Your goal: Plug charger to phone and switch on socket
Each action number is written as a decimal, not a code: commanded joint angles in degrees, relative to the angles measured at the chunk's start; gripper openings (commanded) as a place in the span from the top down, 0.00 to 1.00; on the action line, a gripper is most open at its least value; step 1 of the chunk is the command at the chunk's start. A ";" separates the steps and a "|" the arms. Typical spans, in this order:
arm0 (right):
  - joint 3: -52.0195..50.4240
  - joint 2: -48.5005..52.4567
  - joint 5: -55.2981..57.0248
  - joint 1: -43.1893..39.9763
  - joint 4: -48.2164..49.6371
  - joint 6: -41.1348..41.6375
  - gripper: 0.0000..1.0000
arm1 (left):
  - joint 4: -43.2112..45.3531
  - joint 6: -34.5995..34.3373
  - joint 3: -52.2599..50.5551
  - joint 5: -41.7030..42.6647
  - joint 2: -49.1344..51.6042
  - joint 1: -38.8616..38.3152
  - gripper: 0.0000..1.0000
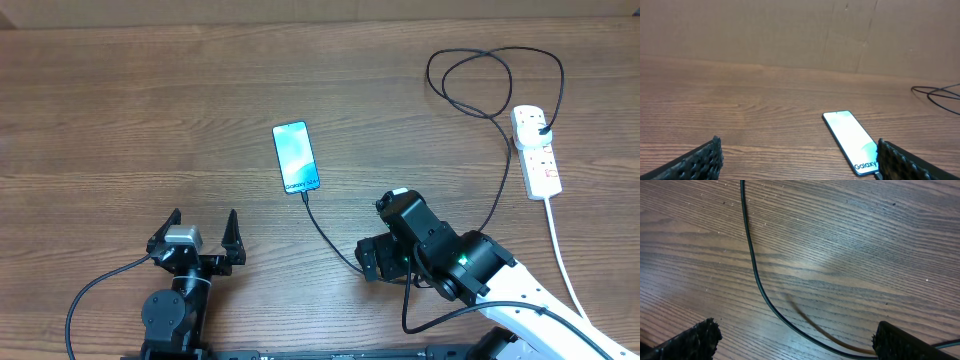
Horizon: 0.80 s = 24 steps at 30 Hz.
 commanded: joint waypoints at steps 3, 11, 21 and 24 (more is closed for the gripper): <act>-0.13 0.04 0.35 0.22 0.22 0.22 0.00 | 0.07 -0.17 -0.26 0.85 -0.63 0.35 0.00; -0.13 0.04 0.35 0.22 0.22 0.22 0.00 | 0.07 -0.17 -0.26 0.85 -0.63 0.35 0.00; -0.13 0.04 0.35 0.22 0.22 0.22 0.00 | 0.07 -0.17 -0.26 0.85 -0.61 0.35 0.00; -0.13 0.04 0.35 0.22 -0.57 0.20 0.00 | 0.07 -0.17 -0.26 0.85 -0.61 0.35 0.01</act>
